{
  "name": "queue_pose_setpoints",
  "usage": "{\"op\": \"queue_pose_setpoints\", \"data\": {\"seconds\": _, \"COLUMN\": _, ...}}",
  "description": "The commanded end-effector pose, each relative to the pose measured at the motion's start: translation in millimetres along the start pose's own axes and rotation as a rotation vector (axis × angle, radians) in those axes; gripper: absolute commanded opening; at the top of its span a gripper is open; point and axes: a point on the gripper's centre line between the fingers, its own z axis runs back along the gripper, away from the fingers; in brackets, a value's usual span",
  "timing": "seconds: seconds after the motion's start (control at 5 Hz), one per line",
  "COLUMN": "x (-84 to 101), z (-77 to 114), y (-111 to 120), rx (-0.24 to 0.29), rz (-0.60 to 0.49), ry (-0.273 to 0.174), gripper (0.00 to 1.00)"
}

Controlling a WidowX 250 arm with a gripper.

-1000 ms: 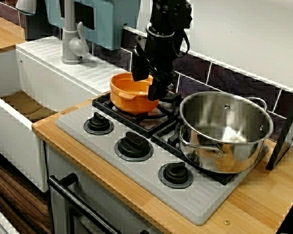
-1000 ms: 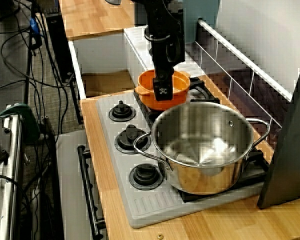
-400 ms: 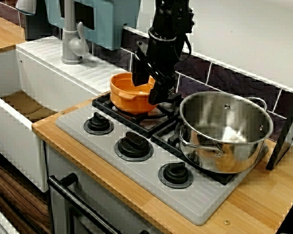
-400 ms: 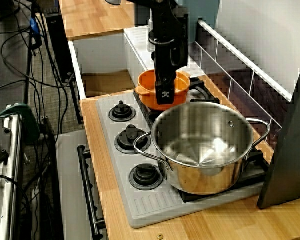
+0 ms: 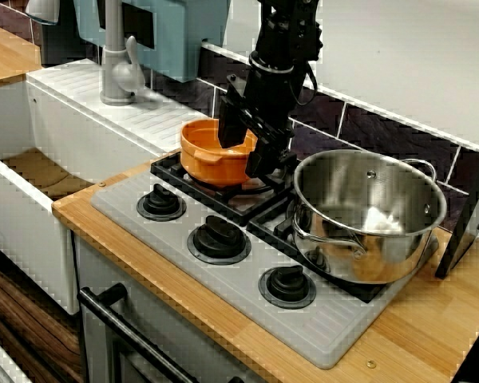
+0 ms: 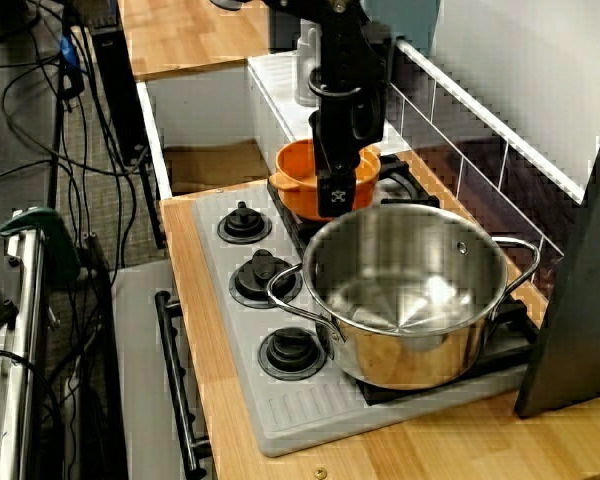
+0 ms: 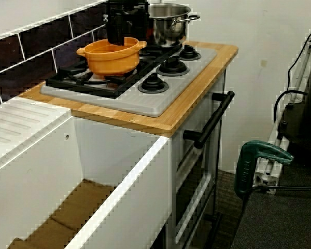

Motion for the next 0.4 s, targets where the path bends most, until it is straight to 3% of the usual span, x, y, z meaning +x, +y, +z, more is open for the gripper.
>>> {"op": "queue_pose_setpoints", "data": {"seconds": 0.0, "x": 8.1, "z": 8.6, "y": -4.0, "rx": -0.001, "rz": 0.009, "ry": -0.015, "gripper": 1.00}}
{"op": "queue_pose_setpoints", "data": {"seconds": 0.2, "x": 8.4, "z": 8.5, "y": -5.3, "rx": 0.009, "rz": -0.003, "ry": -0.017, "gripper": 0.57}}
